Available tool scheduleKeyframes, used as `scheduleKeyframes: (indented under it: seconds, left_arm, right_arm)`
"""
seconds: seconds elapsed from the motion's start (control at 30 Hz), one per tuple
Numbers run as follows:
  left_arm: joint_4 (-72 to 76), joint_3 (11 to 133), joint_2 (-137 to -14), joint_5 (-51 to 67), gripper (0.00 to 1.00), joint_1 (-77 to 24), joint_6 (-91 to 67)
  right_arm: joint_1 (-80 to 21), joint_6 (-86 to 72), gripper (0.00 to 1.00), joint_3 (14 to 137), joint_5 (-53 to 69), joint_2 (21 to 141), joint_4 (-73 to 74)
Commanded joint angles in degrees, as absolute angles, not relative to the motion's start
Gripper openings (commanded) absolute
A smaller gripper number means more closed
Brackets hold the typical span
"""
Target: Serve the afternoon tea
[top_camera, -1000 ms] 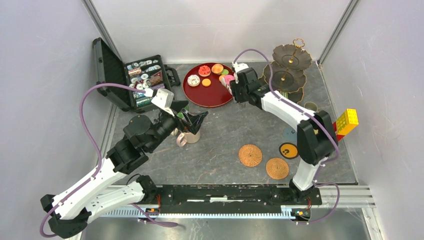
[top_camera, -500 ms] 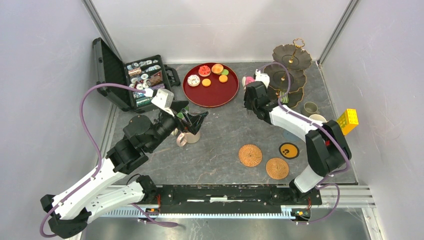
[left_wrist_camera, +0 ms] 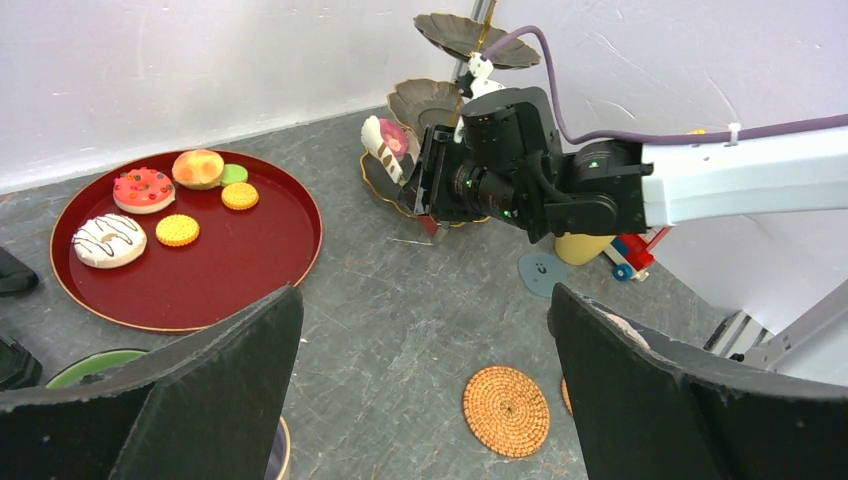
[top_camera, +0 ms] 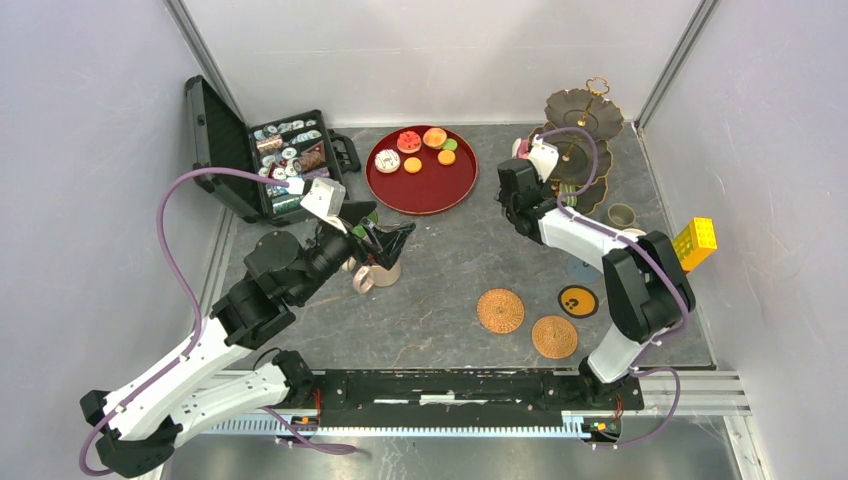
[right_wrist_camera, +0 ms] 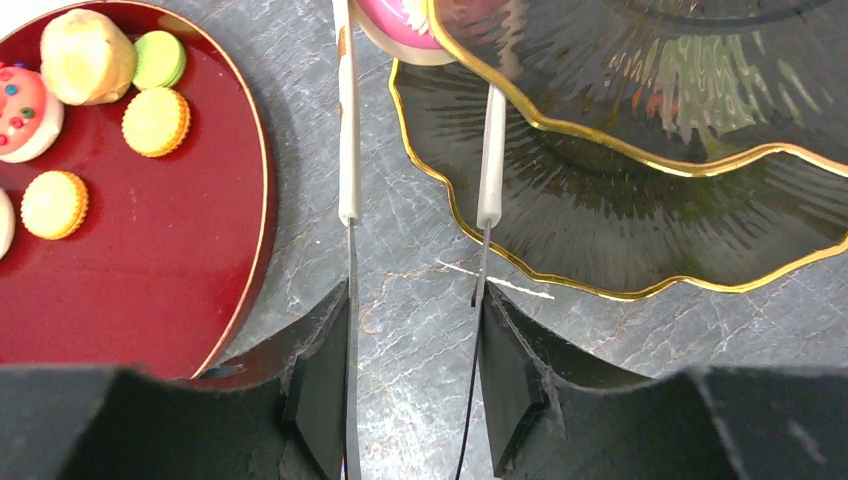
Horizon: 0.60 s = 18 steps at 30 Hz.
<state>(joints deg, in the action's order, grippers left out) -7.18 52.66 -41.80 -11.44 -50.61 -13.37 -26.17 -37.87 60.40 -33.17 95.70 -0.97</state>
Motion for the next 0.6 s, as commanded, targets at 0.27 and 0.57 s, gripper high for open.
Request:
scheduleKeyframes:
  seconds: [0.27,0.57]
  left_arm:
    - [-5.36,54.49,-41.22,-10.94,1.0,-50.71,-10.72]
    - [-5.27,54.49,-41.26,-10.81,1.0,-50.73,-10.81]
  right_arm:
    - [-25.65,-41.11,0.3,66.57,-39.32,102.48,-5.8]
    - [-24.99,-41.87,0.31,67.73,-40.86,104.61,-5.0]
